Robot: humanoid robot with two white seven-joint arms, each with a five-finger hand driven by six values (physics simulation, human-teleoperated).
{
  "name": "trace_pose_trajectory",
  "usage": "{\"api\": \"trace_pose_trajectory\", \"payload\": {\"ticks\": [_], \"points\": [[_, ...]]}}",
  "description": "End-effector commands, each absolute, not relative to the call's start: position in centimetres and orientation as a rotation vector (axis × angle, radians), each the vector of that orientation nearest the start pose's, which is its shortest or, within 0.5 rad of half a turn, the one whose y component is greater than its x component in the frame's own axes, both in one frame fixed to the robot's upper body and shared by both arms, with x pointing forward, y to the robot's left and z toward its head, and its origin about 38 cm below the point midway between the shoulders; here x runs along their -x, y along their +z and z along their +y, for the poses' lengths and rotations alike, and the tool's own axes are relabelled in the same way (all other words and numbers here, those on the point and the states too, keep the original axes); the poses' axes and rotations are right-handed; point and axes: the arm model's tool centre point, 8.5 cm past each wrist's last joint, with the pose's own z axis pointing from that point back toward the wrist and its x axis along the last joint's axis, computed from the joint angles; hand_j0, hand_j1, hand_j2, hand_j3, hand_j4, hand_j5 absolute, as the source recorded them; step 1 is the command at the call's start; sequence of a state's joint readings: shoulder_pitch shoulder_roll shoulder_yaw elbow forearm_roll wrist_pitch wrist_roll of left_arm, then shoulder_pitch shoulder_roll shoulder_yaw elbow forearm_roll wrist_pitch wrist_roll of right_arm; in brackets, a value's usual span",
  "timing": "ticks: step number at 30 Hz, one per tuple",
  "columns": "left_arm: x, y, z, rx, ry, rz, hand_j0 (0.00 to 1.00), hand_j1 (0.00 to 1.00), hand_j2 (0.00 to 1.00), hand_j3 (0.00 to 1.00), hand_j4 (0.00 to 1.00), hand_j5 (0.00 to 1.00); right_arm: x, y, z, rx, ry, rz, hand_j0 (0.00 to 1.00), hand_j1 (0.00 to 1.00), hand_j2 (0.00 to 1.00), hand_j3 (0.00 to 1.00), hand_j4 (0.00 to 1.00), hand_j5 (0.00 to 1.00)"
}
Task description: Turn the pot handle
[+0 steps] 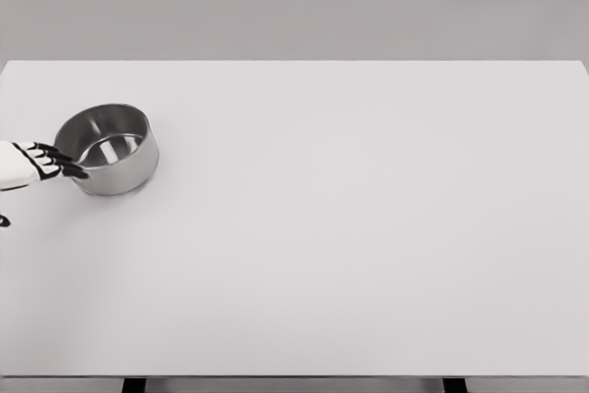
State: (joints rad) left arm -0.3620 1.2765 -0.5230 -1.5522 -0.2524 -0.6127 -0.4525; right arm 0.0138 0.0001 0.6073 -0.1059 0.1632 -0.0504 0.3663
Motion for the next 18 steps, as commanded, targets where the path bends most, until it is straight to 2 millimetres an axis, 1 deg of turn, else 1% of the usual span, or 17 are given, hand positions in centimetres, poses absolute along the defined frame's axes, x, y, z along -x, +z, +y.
{"api": "trace_pose_trajectory", "payload": {"ticks": [1,5,6,8,9,12,15,18], "points": [[-35.6,24.1,43.8,-0.449,-2.046,-1.11,1.0,1.0,1.0,1.0,1.0,1.0,-0.5,-26.1,-22.5,-0.314,0.784,0.036,1.0,1.0,1.0,1.0,1.0,1.0],[-36.0,24.4,45.6,-0.477,-1.984,-1.1,1.0,1.0,1.0,1.0,1.0,1.0,-0.5,-26.1,-22.5,-0.314,0.784,0.036,1.0,1.0,1.0,1.0,1.0,1.0],[-36.2,24.6,46.5,-0.496,-1.961,-1.088,1.0,1.0,1.0,1.0,1.0,1.0,-0.5,-26.1,-22.5,-0.312,0.784,0.035,1.0,1.0,1.0,1.0,1.0,1.0],[-36.4,24.1,47.6,-0.505,-1.927,-1.072,1.0,1.0,1.0,1.0,1.0,1.0,-0.5,-26.1,-22.5,-0.314,0.784,0.036,1.0,1.0,1.0,1.0,1.0,1.0],[-36.4,24.0,47.7,-0.505,-1.92,-1.07,1.0,1.0,1.0,1.0,1.0,1.0,-0.5,-26.1,-22.5,-0.314,0.784,0.036,1.0,1.0,1.0,1.0,1.0,1.0],[-36.5,23.9,47.7,-0.505,-1.914,-1.078,1.0,1.0,1.0,1.0,1.0,1.0,-0.5,-26.1,-22.5,-0.314,0.784,0.036,1.0,1.0,1.0,1.0,1.0,1.0],[-36.9,23.4,46.8,-0.489,-1.902,-1.12,1.0,1.0,1.0,1.0,1.0,1.0,-0.5,-26.1,-22.5,-0.314,0.784,0.036,1.0,1.0,1.0,1.0,1.0,1.0],[-37.5,23.2,45.6,-0.456,-1.861,-1.197,1.0,1.0,1.0,1.0,1.0,1.0,-0.5,-26.1,-22.5,-0.314,0.784,0.036,1.0,1.0,1.0,1.0,1.0,1.0]]}}
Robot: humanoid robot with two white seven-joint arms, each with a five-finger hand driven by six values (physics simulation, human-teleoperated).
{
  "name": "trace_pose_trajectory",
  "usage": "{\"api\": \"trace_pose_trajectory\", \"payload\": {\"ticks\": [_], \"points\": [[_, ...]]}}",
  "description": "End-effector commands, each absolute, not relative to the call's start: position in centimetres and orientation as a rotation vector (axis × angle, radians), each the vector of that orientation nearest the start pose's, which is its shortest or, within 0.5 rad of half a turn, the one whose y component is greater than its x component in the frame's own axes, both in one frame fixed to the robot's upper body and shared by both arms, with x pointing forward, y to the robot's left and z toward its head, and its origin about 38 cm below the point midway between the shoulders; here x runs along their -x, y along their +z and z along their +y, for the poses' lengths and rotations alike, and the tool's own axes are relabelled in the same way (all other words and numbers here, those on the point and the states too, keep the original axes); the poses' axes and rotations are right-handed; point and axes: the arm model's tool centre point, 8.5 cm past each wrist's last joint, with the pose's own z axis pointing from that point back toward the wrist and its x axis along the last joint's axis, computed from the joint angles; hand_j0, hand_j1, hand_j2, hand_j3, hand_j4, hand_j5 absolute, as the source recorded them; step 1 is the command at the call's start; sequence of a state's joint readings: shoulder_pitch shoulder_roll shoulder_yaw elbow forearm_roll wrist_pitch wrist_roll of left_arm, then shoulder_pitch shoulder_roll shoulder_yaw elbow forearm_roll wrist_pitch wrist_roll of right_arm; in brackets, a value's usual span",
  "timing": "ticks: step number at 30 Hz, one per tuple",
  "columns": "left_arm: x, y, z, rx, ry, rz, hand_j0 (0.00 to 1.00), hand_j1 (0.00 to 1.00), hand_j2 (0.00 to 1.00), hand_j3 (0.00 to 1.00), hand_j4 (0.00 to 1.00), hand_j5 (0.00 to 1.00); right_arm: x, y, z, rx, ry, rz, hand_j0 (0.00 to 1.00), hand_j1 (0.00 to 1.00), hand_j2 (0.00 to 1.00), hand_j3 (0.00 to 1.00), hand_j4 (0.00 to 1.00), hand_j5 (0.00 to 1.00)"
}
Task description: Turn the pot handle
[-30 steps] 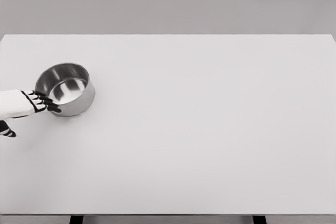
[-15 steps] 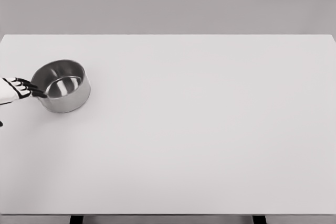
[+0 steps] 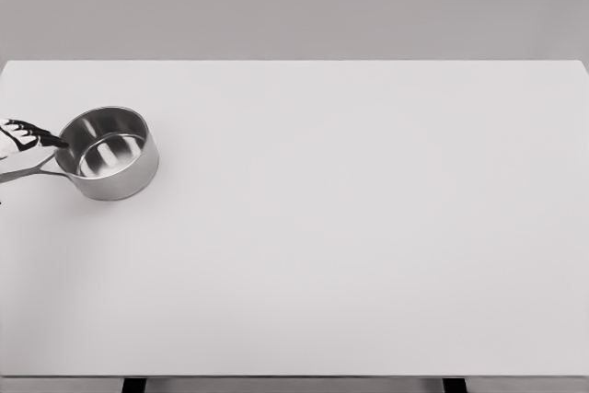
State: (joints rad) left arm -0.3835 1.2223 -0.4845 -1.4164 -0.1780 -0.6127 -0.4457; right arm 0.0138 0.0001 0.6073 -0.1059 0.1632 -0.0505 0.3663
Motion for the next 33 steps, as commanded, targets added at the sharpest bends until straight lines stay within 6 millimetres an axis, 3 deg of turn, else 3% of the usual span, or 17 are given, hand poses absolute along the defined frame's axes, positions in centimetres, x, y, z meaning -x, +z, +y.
{"api": "trace_pose_trajectory", "payload": {"ticks": [1,8,13,20,33], "points": [[-37.6,23.0,45.3,-0.449,-1.858,-1.206,1.0,1.0,1.0,1.0,1.0,1.0,-0.5,-26.1,-22.5,-0.314,0.784,0.036,1.0,1.0,1.0,1.0,1.0,1.0],[-38.0,22.3,46.0,-0.47,-1.809,-1.223,1.0,1.0,1.0,1.0,1.0,1.0,-0.5,-26.1,-22.5,-0.314,0.784,0.036,1.0,1.0,1.0,1.0,1.0,1.0],[-38.4,22.2,49.0,-0.577,-1.707,-1.232,1.0,1.0,1.0,1.0,1.0,1.0,-0.5,-26.1,-22.5,-0.314,0.784,0.036,1.0,1.0,1.0,1.0,1.0,1.0],[-38.5,21.2,48.5,-0.616,-1.808,-1.158,1.0,1.0,1.0,1.0,1.0,1.0,-0.5,-26.1,-22.5,-0.314,0.784,0.036,1.0,1.0,1.0,1.0,1.0,1.0],[-40.7,20.3,45.9,-0.764,-1.901,-1.163,1.0,1.0,1.0,1.0,1.0,1.0,-0.5,-26.1,-22.5,-0.314,0.784,0.036,1.0,1.0,1.0,1.0,1.0,1.0]]}}
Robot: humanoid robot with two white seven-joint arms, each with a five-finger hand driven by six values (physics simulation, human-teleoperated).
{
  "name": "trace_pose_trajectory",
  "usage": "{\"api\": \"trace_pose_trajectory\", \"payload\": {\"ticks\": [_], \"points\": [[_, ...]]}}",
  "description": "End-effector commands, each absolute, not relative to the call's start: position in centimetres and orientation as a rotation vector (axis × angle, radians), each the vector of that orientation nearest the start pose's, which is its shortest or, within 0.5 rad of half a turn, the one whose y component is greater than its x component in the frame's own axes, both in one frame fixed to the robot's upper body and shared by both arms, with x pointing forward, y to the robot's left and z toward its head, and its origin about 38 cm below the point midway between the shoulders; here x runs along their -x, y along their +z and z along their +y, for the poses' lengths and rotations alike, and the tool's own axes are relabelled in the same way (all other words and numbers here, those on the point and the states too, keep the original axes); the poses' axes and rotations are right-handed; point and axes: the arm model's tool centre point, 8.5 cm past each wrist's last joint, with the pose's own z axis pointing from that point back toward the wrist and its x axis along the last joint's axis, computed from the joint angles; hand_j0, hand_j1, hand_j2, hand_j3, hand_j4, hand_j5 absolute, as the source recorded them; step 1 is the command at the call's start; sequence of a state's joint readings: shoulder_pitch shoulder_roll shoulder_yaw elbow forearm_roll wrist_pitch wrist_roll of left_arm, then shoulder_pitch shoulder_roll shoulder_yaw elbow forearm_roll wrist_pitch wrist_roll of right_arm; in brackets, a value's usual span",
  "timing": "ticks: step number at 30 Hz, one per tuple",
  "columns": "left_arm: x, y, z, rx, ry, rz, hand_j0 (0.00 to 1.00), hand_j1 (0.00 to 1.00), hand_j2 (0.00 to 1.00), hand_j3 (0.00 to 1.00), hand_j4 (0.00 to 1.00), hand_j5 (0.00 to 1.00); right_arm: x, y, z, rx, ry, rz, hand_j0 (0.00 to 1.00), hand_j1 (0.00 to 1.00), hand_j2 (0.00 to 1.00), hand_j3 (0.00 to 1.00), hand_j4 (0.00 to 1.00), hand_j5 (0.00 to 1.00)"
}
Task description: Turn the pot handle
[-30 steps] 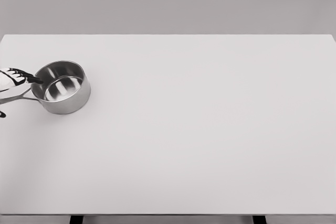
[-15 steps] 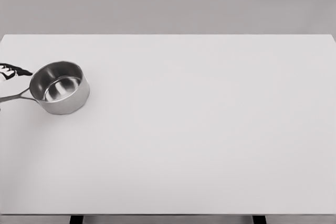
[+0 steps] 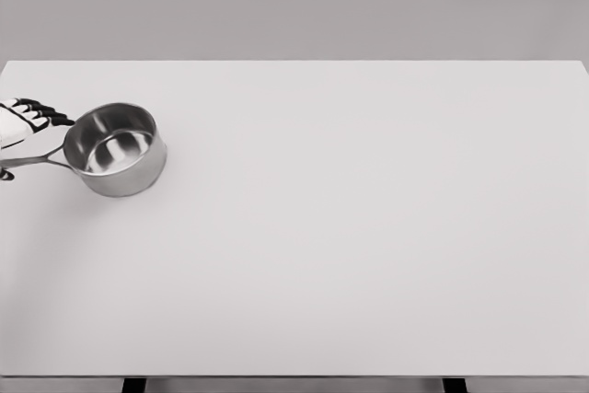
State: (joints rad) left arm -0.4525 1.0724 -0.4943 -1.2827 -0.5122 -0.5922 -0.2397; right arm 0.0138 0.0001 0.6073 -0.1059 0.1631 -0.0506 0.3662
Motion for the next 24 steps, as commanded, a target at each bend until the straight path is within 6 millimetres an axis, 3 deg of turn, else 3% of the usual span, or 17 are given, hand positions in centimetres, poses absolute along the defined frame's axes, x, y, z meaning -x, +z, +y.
{"api": "trace_pose_trajectory", "payload": {"ticks": [1,11,17,24], "points": [[-41.0,20.2,45.7,-0.783,-1.899,-1.154,1.0,1.0,1.0,1.0,1.0,1.0,-0.5,-26.1,-22.5,-0.314,0.784,0.036,1.0,1.0,1.0,1.0,1.0,1.0],[-42.6,20.3,45.3,-0.917,-1.859,-1.107,1.0,1.0,1.0,1.0,1.0,1.0,-0.5,-26.1,-22.5,-0.314,0.784,0.036,1.0,1.0,1.0,1.0,1.0,1.0],[-42.5,20.4,44.9,-0.904,-1.869,-1.128,1.0,1.0,1.0,1.0,1.0,1.0,-0.5,-26.1,-22.5,-0.314,0.784,0.036,1.0,1.0,1.0,1.0,1.0,1.0],[-41.6,21.4,43.9,-0.815,-1.924,-1.269,1.0,1.0,1.0,1.0,1.0,1.0,-0.5,-26.1,-22.5,-0.314,0.784,0.036,1.0,1.0,1.0,1.0,1.0,1.0]]}}
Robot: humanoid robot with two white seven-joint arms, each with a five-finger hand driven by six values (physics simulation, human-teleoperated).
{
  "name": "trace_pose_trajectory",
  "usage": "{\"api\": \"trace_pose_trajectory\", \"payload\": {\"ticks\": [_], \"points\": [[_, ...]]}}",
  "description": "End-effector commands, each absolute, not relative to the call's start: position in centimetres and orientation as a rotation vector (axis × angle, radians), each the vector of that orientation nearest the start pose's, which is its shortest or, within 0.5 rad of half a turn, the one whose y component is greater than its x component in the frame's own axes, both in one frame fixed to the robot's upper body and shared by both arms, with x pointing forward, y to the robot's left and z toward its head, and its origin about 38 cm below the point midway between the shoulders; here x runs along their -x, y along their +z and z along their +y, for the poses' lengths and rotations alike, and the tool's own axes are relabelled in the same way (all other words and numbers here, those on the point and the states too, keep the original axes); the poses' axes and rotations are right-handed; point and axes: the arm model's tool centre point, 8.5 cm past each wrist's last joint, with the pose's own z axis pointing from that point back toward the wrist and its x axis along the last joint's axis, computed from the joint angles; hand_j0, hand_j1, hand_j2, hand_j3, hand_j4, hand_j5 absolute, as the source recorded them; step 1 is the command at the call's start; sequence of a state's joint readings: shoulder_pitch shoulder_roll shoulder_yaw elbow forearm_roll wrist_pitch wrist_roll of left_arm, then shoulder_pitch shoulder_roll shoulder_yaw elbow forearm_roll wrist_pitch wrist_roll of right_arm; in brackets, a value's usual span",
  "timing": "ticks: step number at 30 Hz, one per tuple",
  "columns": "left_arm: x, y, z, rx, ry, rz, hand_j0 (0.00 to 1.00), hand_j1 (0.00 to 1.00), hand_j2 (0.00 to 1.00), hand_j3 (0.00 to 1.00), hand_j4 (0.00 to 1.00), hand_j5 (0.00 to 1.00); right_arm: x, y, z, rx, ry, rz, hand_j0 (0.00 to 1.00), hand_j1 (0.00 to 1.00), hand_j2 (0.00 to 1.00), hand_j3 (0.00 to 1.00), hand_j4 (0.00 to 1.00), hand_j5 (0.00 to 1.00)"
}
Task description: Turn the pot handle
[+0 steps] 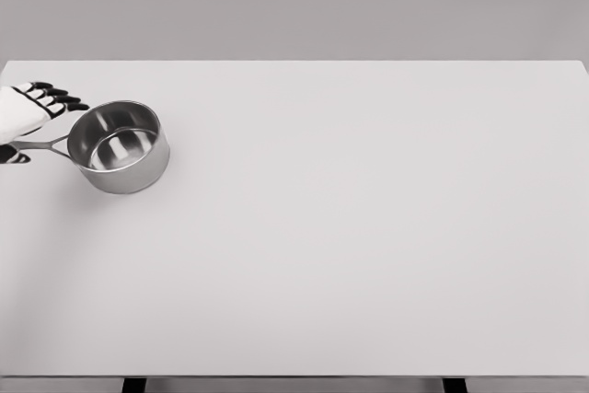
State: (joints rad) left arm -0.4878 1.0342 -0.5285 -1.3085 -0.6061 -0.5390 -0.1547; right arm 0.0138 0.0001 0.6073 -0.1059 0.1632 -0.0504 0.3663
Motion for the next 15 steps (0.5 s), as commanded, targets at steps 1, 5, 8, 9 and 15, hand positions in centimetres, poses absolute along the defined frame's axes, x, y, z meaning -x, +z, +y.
{"api": "trace_pose_trajectory", "payload": {"ticks": [1,5,8,9,15], "points": [[-41.2,21.8,44.1,-0.794,-1.936,-1.294,1.0,1.0,1.0,1.0,1.0,1.0,-0.5,-26.1,-22.5,-0.314,0.784,0.036,1.0,1.0,1.0,1.0,1.0,1.0],[-39.9,25.0,47.1,-0.779,-1.806,-1.338,1.0,1.0,1.0,1.0,1.0,1.0,-0.5,-26.1,-22.5,-0.314,0.784,0.036,1.0,1.0,1.0,1.0,1.0,1.0],[-39.6,27.4,44.3,-0.693,-1.745,-1.513,1.0,1.0,1.0,1.0,1.0,1.0,-0.5,-26.1,-22.5,-0.314,0.784,0.036,1.0,1.0,1.0,1.0,1.0,1.0],[-39.1,28.7,42.2,-0.661,-1.779,-1.58,1.0,1.0,1.0,1.0,1.0,1.0,-0.5,-26.1,-22.5,-0.314,0.784,0.036,1.0,1.0,1.0,1.0,1.0,1.0],[-40.0,27.7,30.2,-0.393,-1.912,-1.8,1.0,1.0,1.0,1.0,1.0,1.0,-0.5,-26.1,-22.5,-0.314,0.784,0.036,1.0,1.0,1.0,1.0,1.0,1.0]]}}
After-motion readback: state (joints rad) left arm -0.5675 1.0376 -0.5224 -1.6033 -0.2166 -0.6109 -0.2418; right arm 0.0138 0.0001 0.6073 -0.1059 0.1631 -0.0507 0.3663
